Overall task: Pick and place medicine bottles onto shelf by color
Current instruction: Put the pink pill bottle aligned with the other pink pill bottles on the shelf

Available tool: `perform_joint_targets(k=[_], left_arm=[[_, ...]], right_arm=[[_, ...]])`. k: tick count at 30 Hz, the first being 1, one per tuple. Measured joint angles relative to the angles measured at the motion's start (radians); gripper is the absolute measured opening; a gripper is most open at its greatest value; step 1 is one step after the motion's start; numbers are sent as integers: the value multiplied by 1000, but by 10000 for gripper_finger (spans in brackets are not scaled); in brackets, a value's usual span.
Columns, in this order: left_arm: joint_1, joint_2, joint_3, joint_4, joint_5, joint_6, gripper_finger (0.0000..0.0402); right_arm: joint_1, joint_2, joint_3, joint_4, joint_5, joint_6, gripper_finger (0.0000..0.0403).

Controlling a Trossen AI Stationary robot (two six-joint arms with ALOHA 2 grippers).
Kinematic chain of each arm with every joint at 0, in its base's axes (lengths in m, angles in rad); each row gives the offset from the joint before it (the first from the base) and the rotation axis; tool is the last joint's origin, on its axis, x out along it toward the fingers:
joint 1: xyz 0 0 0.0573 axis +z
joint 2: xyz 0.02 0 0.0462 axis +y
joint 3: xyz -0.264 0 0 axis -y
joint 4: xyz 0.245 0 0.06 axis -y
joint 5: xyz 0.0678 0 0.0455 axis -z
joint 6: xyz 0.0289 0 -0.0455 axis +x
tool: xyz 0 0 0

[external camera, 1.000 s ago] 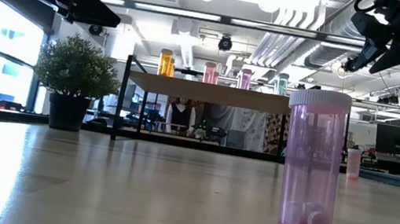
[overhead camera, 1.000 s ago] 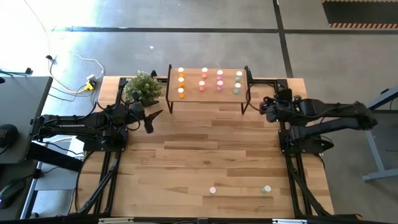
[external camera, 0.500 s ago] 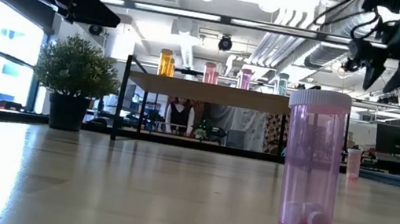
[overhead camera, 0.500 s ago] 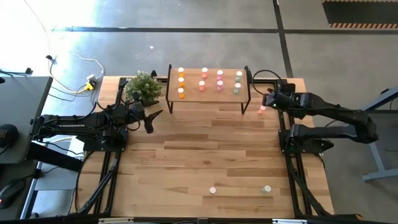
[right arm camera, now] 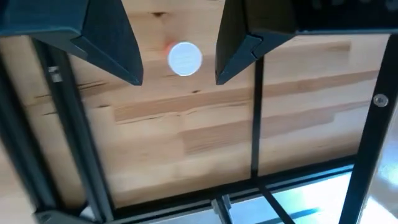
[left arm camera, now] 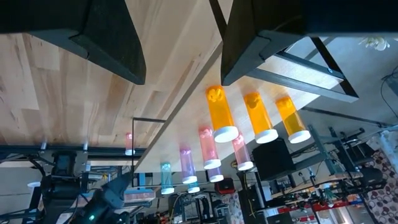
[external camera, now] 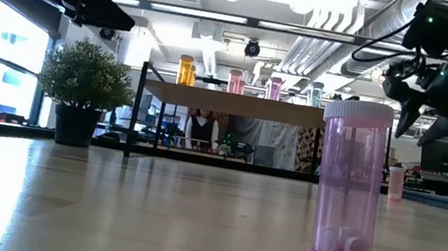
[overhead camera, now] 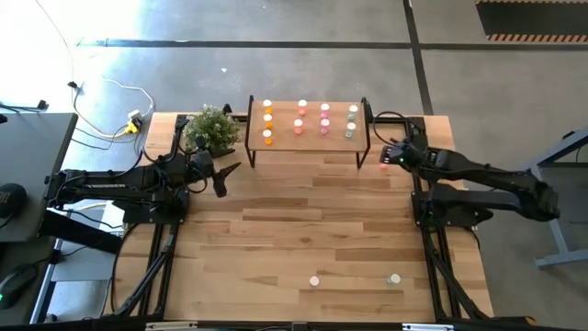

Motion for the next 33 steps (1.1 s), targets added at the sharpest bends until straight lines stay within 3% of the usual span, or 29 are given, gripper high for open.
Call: perform_joint_targets(k=[8, 33], left_arm=[[0, 0, 0, 0, 1, 0, 200], [0, 0, 0, 0, 37, 0, 200]], right_arm=[[0, 43, -88, 154, -30, 36, 193], [0, 365, -91, 249, -7, -9, 192]])
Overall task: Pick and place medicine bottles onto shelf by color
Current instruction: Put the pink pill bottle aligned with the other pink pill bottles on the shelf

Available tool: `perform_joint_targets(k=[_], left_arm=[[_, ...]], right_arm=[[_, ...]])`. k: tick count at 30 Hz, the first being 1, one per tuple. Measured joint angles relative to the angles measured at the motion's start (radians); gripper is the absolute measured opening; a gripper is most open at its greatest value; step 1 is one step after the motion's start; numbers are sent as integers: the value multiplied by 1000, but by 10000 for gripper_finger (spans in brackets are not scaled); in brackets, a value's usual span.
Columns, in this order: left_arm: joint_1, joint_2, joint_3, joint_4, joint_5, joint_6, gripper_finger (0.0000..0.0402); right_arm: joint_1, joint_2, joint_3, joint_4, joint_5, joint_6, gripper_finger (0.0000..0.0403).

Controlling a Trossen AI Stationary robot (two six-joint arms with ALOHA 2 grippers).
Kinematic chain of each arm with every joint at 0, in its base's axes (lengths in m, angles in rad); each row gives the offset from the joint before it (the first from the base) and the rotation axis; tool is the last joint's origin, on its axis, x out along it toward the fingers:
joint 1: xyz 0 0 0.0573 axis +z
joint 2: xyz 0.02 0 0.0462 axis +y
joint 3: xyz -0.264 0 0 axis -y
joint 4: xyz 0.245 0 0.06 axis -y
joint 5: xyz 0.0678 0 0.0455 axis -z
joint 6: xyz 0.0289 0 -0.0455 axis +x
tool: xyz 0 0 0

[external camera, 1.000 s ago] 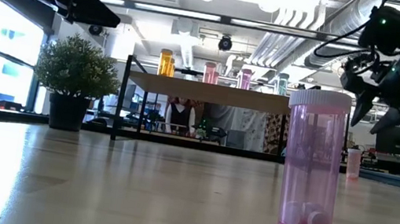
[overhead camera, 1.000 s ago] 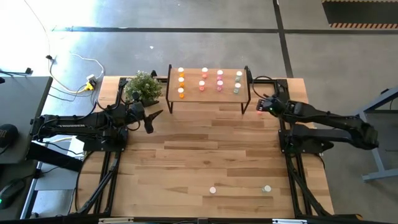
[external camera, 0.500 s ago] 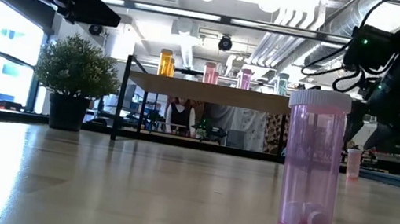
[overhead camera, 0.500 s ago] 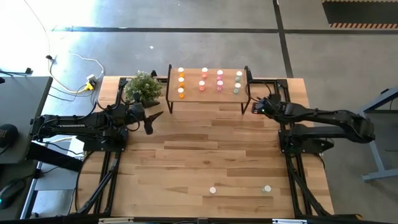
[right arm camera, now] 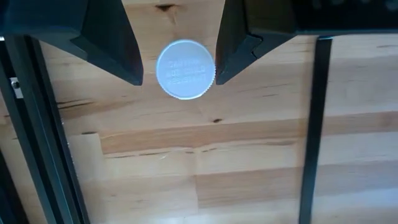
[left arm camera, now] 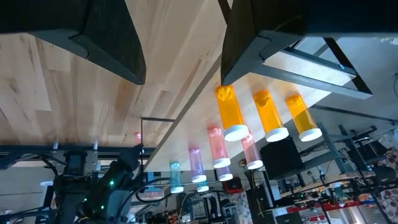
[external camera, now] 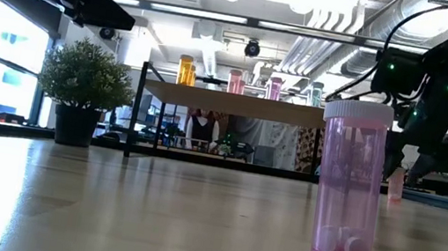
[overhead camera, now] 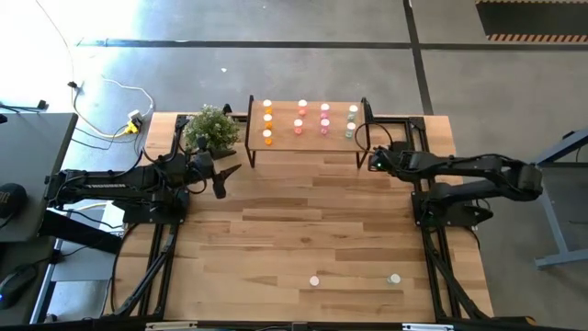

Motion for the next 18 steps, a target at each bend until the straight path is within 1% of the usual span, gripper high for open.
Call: perform_joint_targets(k=[6, 8, 10, 15, 18], left_arm=[[0, 0, 0, 0, -1, 0, 200], [0, 0, 0, 0, -3, 0, 200], [0, 0, 0, 0, -3, 0, 200], [0, 0, 0, 0, -3, 0, 200], [0, 0, 0, 0, -3, 0, 200]], right_arm=[[0, 32, 0, 10, 2, 0, 192], [0, 36, 0, 12, 10, 0, 186], [0, 36, 0, 13, 12, 0, 172], [0, 36, 0, 13, 12, 0, 122], [0, 36, 0, 13, 13, 0, 102]])
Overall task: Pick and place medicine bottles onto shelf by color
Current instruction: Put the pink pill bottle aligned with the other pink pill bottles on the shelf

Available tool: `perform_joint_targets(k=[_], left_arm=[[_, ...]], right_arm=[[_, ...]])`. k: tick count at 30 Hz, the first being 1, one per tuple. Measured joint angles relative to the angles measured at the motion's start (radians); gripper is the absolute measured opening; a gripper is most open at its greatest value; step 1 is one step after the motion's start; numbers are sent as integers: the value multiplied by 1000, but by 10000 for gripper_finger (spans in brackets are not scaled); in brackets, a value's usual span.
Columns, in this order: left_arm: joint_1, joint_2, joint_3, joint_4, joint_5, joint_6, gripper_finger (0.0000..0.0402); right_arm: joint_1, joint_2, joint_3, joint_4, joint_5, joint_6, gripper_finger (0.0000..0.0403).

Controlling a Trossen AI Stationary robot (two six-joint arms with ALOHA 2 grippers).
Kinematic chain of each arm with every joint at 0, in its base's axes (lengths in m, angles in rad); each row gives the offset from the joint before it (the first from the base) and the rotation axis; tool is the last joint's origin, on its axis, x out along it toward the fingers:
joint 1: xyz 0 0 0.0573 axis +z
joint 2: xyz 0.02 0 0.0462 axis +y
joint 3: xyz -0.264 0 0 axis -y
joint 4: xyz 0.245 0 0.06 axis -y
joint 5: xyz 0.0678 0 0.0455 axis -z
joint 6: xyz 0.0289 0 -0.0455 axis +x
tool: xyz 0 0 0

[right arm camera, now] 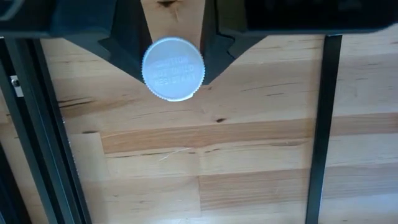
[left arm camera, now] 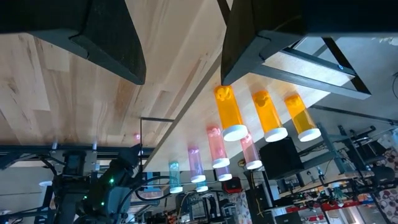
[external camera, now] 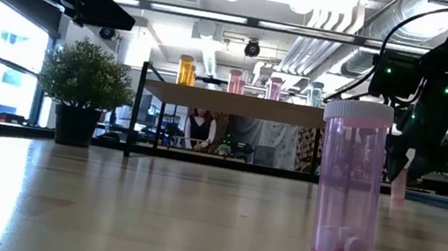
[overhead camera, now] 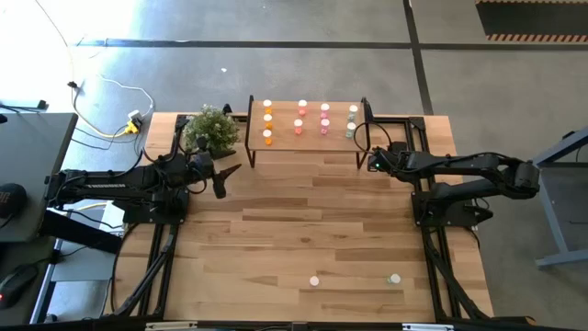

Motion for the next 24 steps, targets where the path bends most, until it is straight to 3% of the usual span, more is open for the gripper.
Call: perform_joint_targets(k=[14, 24], left_arm=[[0, 0, 0, 0, 0, 0, 200], [0, 0, 0, 0, 0, 0, 200]], right_arm=[[37, -3, 11, -17, -27, -5, 102], [141, -3, 85, -210, 4, 115, 103]])
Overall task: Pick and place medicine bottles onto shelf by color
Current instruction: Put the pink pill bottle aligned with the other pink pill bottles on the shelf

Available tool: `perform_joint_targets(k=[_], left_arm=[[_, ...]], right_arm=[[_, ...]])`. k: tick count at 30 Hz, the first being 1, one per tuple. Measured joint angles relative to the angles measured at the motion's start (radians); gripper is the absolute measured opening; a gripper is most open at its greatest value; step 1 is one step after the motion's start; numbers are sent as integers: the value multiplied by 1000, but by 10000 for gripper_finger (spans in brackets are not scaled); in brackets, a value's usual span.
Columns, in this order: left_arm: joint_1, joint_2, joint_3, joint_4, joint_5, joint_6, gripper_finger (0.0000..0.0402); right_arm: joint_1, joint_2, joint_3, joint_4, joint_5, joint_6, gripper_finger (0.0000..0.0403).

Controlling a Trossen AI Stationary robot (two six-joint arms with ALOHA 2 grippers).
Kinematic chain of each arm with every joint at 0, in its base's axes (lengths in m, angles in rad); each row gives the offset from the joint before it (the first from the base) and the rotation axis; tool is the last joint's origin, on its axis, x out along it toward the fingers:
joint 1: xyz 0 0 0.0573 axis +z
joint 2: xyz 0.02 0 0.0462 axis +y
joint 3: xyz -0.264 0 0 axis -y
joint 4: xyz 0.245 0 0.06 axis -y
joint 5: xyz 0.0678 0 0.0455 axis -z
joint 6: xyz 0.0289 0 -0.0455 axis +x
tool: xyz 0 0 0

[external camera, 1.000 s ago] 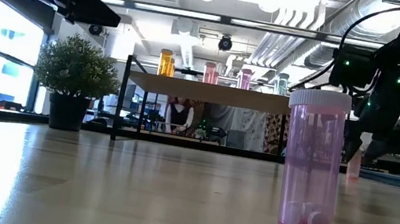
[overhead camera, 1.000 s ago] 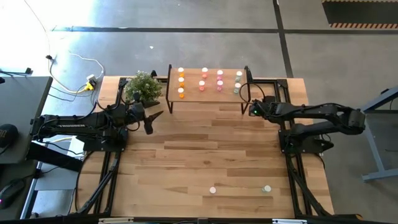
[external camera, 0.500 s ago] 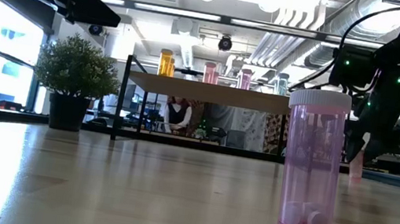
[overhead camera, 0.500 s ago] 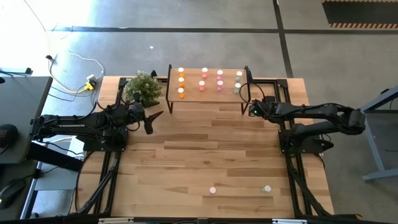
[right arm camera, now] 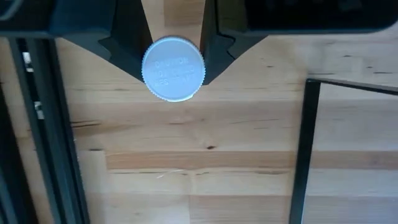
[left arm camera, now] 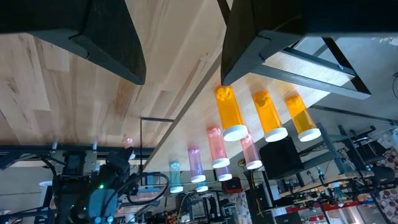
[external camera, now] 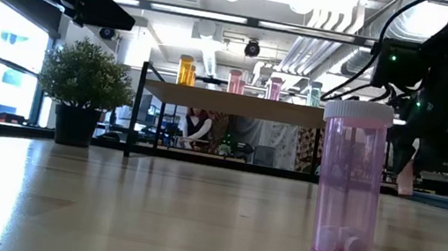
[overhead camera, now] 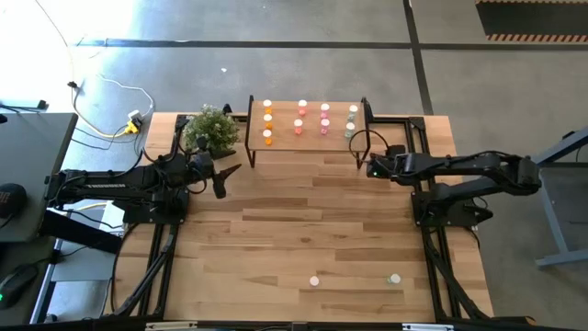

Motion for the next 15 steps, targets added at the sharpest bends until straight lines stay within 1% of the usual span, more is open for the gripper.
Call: perform_joint_targets(k=[8, 15], left_arm=[[0, 0, 0, 0, 0, 0, 200], [0, 0, 0, 0, 0, 0, 200]], right_arm=[[25, -15, 13, -74, 41, 71, 103], [25, -108, 13, -99, 60, 69, 103]])
